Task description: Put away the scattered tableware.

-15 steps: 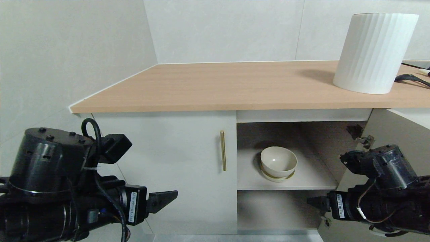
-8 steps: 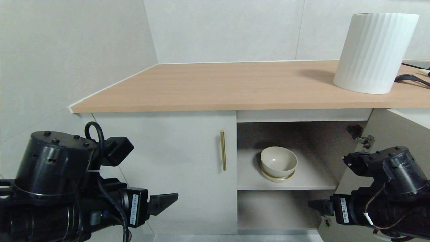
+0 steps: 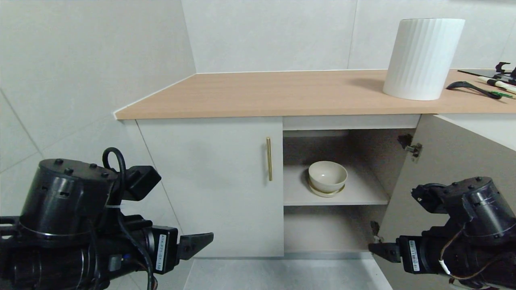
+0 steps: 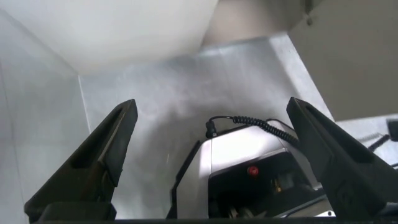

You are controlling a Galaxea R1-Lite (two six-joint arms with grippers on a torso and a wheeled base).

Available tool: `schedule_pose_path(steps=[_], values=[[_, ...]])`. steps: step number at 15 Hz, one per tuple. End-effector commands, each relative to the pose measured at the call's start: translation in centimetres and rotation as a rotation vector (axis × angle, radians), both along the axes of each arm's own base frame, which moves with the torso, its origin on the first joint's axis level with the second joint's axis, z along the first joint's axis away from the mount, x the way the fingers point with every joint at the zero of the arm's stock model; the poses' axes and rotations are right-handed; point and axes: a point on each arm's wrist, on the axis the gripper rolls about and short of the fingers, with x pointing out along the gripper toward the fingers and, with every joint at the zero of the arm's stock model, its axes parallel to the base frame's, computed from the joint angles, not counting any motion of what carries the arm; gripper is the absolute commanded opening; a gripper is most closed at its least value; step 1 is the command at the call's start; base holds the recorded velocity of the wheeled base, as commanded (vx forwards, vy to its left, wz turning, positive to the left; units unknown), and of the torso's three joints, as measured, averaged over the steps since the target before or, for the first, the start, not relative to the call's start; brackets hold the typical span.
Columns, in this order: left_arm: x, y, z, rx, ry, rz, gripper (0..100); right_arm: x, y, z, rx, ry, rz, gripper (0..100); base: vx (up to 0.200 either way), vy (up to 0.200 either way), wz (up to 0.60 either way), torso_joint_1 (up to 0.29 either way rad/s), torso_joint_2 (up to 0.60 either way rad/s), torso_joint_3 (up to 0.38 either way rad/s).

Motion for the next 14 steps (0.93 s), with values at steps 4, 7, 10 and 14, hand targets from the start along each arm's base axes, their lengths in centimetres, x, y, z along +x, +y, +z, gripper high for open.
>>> schedule_pose_path(steps=[4,7,10,14], values=[[0.05,-0.03,-0.09,0.004,0.003,-0.001,100,0.03,0.08,-0.21,-0.005,0.009,0.003,100,-0.2,0.0,0.0,0.004,0.0,0.002],[0.03,-0.02,-0.13,0.004,0.004,-0.001,100,0.05,0.09,-0.24,-0.005,0.011,0.003,100,-0.2,0.0,0.0,-0.001,0.0,-0.002],[0.02,-0.01,-0.17,0.007,0.005,-0.003,100,0.05,0.09,-0.24,-0.006,0.01,0.002,100,-0.2,0.0,0.0,0.007,0.0,0.005],[0.03,-0.02,-0.16,0.008,0.003,-0.004,100,0.02,0.06,-0.18,-0.006,0.007,0.001,100,0.0,0.0,0.0,0.0,0.0,0.0]])
